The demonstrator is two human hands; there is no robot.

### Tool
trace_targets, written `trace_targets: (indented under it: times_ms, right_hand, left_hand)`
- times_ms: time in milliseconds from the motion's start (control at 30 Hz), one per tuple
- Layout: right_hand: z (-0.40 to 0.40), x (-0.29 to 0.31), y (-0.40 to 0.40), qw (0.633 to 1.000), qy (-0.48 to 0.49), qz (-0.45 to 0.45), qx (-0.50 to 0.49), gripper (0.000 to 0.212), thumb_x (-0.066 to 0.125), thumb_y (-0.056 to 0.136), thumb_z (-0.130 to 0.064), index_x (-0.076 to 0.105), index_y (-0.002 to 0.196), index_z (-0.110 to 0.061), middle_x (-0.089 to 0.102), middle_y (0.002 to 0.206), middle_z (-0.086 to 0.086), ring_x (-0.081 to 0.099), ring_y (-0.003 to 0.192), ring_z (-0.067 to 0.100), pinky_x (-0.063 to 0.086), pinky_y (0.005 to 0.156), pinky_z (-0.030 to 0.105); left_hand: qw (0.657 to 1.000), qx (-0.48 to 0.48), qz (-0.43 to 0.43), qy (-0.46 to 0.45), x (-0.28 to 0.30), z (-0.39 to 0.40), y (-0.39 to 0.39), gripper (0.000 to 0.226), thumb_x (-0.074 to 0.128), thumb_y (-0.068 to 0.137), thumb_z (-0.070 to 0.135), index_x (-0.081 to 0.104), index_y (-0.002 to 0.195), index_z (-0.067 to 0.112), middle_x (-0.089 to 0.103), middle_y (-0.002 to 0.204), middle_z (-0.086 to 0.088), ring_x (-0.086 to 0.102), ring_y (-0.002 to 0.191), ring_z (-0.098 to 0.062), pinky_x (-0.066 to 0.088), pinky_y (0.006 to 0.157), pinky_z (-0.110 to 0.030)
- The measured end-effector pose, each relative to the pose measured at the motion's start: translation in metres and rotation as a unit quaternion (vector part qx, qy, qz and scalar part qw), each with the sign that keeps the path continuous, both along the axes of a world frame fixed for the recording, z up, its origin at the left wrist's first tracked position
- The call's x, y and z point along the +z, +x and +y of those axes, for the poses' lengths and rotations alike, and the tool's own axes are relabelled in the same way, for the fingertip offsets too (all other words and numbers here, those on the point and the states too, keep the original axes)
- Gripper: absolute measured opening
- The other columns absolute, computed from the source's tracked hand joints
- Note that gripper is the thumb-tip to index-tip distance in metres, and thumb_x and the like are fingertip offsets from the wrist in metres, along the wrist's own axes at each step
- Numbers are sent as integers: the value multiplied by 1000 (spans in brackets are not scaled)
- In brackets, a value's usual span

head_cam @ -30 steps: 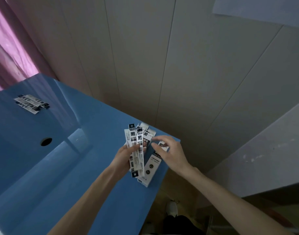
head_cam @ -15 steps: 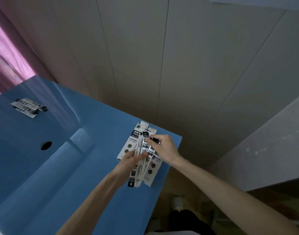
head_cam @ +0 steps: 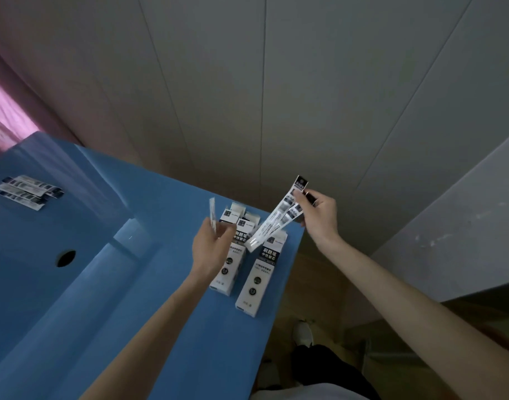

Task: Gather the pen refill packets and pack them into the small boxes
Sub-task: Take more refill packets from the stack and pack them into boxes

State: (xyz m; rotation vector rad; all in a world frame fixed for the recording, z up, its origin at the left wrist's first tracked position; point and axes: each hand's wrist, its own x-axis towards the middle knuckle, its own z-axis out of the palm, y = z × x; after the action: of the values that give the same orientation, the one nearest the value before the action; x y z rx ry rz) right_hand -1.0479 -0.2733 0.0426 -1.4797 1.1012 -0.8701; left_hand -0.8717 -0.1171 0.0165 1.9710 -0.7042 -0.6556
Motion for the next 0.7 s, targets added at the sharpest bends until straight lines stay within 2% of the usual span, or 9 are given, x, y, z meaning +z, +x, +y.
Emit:
trace_targets:
  times_ms: [67, 133, 267, 367, 467, 567, 700]
  right_hand:
    - [-14, -3, -5, 999, 28, -6, -46, 13, 65, 101, -27, 76, 97, -22, 75, 81, 11, 58, 57, 14, 47, 45, 25]
    - [-24, -4, -7, 995, 55, -21, -80, 13, 64, 102, -25, 75, 94, -22, 75, 83, 5, 61, 61, 10, 50, 48, 24]
    - [-34, -6, -6, 986, 99, -59, -123, 15, 65, 101, -22, 73, 89, -19, 74, 81, 0, 61, 57, 5, 51, 48, 21]
    - [-43, -5, -3, 973, 155, -92, -143, 14, 67, 100, -22, 71, 88, -16, 75, 84, 5, 62, 62, 11, 50, 49, 21]
    - [-50, -3, 1, 957, 211, -131, -151, 10, 69, 99, -22, 70, 94, -13, 74, 85, 4, 66, 68, 14, 52, 51, 22]
    - [-52, -1, 6, 952, 227, -143, -145, 10, 69, 98, -23, 70, 98, -13, 75, 86, 3, 67, 70, 12, 54, 54, 22]
    - [-52, -3, 9, 950, 241, -143, -138, 9, 70, 98, -23, 69, 96, -14, 76, 89, 4, 68, 74, 13, 56, 58, 24]
  left_hand:
    - [987, -50, -132, 80, 1, -12, -1, 27, 63, 91, 42, 54, 94, 16, 63, 78, 8, 62, 72, -13, 44, 58, -32]
    - [963, -89, -214, 137, 2, -22, -7, 34, 66, 92, 45, 47, 100, 18, 58, 82, 7, 57, 71, -14, 41, 60, -35]
    - [940, -70, -302, 142, -10, -34, -3, 35, 68, 89, 45, 49, 102, 19, 54, 95, 5, 53, 89, -20, 45, 73, -36]
    - [953, -32, -259, 152, -19, -35, 13, 36, 69, 87, 42, 48, 102, 16, 54, 101, 1, 54, 95, -24, 51, 81, -43]
    - [960, -26, -195, 202, -21, -33, 26, 42, 68, 85, 48, 46, 102, 17, 61, 93, 1, 61, 81, -21, 53, 74, -42]
    - [952, -39, -196, 234, -21, -31, 32, 42, 67, 85, 51, 47, 101, 18, 62, 86, 3, 60, 74, -19, 47, 66, -37]
    - [951, -59, -180, 245, -19, -32, 38, 42, 70, 84, 46, 47, 106, 19, 59, 87, 8, 62, 79, -19, 51, 70, -37]
